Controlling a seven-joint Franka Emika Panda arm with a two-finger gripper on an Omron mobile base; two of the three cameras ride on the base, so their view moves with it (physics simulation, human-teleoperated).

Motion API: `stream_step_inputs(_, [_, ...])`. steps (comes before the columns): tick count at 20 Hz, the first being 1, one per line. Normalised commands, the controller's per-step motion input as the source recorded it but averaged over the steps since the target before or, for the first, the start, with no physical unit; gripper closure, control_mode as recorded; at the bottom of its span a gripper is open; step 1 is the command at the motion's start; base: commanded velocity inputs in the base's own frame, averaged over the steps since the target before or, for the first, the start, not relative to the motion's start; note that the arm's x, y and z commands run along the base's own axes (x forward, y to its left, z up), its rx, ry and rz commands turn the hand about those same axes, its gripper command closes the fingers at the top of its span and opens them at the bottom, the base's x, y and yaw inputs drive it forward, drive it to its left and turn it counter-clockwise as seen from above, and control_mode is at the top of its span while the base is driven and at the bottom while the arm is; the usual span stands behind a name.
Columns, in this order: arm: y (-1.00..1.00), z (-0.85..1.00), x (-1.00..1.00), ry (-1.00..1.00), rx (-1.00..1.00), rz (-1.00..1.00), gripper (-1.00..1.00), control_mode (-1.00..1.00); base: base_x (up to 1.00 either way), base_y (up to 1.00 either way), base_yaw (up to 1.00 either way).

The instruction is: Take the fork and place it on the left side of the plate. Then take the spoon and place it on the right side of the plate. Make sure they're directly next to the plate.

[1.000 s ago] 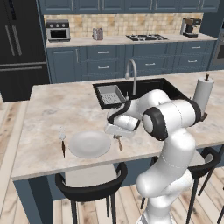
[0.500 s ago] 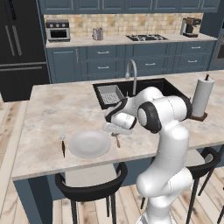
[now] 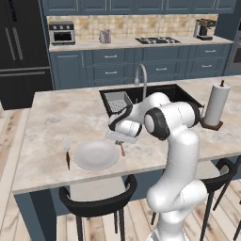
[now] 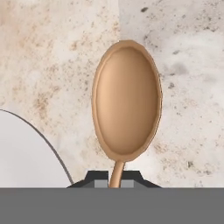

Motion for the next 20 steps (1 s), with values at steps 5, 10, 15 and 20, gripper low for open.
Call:
stream_step_inputs(5, [0.07, -0.13, 0.19, -0.01, 0.00, -0.03, -1.00, -1.00, 0.00, 0.00, 0.00])
stream_step_inputs(10, [0.01, -0.06, 0.05, -0.04, 0.00, -0.01, -1.00, -1.00, 0.00, 0.00, 0.00])
stream_step_inputs(15, [-0.01, 0.00, 0.00, -0.09, 0.00, 0.00, -1.00, -1.00, 0.00, 0.00, 0.00])
stream_step_inputs(20, [-0.07, 0.10, -0.25, -0.08, 0.00, 0.00, -1.00, -1.00, 0.00, 0.00, 0.00])
